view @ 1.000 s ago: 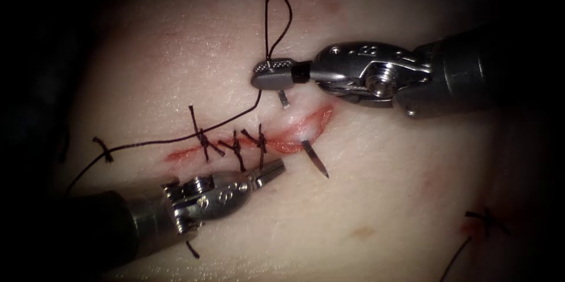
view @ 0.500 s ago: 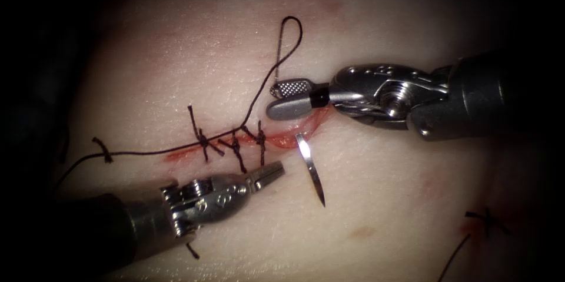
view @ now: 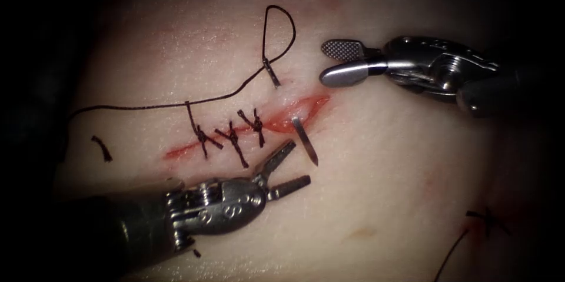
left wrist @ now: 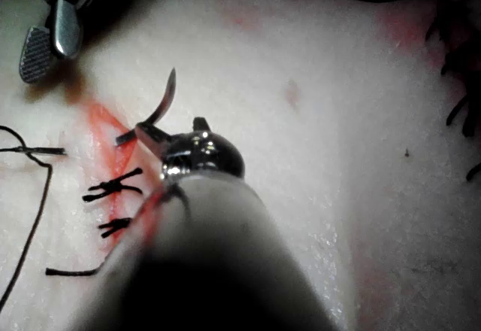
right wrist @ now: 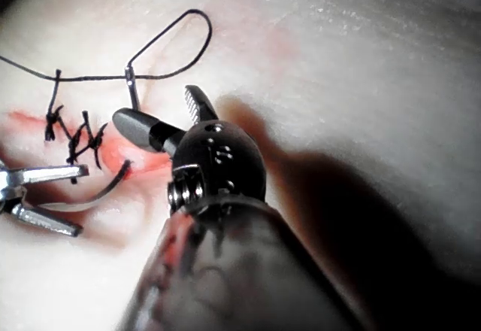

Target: Wound Closure

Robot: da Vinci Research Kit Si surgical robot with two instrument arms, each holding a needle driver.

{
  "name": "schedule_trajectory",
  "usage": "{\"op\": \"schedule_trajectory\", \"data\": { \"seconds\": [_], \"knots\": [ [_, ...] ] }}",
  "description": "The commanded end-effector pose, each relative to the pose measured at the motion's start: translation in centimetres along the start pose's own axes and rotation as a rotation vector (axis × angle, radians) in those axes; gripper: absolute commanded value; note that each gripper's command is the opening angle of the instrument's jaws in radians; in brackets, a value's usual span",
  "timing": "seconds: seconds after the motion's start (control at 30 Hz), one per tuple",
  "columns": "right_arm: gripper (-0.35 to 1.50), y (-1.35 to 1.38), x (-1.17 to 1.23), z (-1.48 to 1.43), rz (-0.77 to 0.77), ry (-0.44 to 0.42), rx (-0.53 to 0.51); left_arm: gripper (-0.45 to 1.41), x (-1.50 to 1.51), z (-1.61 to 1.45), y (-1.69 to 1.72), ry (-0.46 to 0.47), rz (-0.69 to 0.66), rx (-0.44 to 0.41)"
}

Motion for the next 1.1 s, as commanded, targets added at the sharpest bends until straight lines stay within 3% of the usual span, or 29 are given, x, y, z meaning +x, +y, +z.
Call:
{"op": "schedule_trajectory", "data": {
  "seconds": [0.03, 0.4, 0.5, 0.53, 0.57, 0.67, 0.7, 0.73, 0.9, 1.1],
  "knots": [
    [0.84, -0.01, -0.10, 0.06, -0.002, -0.002, 0.001, 0.67, 0.00, 0.09, 0.01, 0.005, -0.003, 0.010],
    [0.81, -0.02, -0.21, 0.14, -0.015, 0.005, -0.005, 0.61, -0.03, 0.33, -0.01, 0.004, 0.022, 0.041],
    [0.78, -0.05, -0.26, 0.13, -0.021, 0.007, -0.004, 0.49, -0.09, 0.35, -0.04, 0.008, 0.026, 0.040],
    [0.74, -0.06, -0.27, 0.12, -0.022, 0.009, -0.003, 0.35, -0.12, 0.36, -0.06, 0.011, 0.028, 0.039],
    [0.69, -0.05, -0.28, 0.10, -0.022, 0.014, -0.001, 0.22, -0.14, 0.35, -0.07, 0.013, 0.029, 0.037],
    [0.09, -0.05, -0.30, 0.01, -0.019, 0.039, -0.010, -0.37, -0.19, 0.31, -0.10, 0.021, 0.031, 0.029],
    [-0.20, -0.04, -0.31, -0.04, -0.037, 0.037, -0.010, -0.45, -0.19, 0.29, -0.10, 0.022, 0.032, 0.027],
    [-0.35, -0.04, -0.31, -0.08, -0.060, 0.036, -0.013, -0.45, -0.19, 0.26, -0.09, 0.027, 0.032, 0.023],
    [-0.35, 0.00, -0.30, -0.29, -0.309, 0.021, -0.049, -0.45, -0.06, 0.17, 0.01, 0.107, -0.080, -0.108],
    [-0.35, 0.00, -0.35, -0.41, -0.392, -0.022, -0.033, -0.45, 0.18, 0.07, 0.14, 0.207, -0.262, -0.277]
  ]
}}
